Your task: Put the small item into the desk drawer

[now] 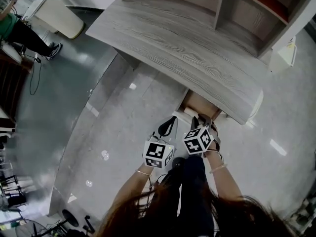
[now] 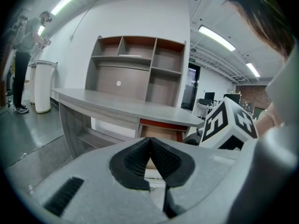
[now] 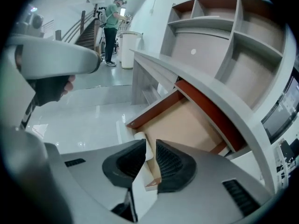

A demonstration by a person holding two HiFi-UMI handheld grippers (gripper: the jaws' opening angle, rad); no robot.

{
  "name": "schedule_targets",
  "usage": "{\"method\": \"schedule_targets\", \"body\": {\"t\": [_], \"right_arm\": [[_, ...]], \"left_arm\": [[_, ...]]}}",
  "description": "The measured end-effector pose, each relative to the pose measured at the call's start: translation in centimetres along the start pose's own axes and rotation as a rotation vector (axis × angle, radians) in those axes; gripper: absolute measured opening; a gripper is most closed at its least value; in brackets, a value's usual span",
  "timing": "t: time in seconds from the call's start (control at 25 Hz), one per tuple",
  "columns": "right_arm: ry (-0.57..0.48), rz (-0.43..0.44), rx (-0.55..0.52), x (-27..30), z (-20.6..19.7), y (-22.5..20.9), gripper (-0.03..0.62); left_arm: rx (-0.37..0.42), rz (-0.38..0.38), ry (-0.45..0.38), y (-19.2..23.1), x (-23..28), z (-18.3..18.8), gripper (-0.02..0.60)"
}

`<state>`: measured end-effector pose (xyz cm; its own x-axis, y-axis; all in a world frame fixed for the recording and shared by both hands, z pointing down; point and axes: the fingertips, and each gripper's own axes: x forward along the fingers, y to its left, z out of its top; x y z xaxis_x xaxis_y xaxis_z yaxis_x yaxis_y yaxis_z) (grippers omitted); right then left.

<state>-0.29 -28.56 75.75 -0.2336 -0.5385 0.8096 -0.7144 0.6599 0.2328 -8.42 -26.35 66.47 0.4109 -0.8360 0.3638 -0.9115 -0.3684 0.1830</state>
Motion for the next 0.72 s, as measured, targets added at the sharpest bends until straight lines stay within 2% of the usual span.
{"method": "schedule_targets", "body": {"t": [0.36, 0.52, 0.72], "right_arm": [[-0.072, -0.059, 0.04, -5.2, 1.7, -0.8, 0.029], [-0.105, -0.081, 0.061, -8.0, 2.6, -1.0, 0.018], [-0.158, -0.126, 0.084, -11.6, 4.3, -2.1, 0.003]], "left_arm": [[0.031, -0.024, -0.012, -1.9, -2.0, 2.9, 0.015], [0.069, -0.035, -0.009, -3.2, -3.2, 4.1, 0.015], [0.076, -0.058, -0.039, -4.7, -4.5, 6.8, 0.015]]}}
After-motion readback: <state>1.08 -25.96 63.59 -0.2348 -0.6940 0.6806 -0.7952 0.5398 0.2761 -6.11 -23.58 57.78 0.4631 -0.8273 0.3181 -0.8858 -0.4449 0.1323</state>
